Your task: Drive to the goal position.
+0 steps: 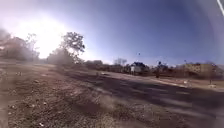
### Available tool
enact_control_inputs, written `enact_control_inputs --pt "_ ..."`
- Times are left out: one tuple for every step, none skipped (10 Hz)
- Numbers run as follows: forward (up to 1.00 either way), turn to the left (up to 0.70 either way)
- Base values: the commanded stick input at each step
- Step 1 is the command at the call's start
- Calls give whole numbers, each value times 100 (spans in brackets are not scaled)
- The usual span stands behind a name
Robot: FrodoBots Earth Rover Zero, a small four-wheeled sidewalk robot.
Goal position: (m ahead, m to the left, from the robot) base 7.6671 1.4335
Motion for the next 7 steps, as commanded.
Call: enact_control_inputs --pt "50 0" --pt "50 0" --pt "50 0" --pt "50 0" --pt "50 0" --pt "50 0" --pt "50 0"
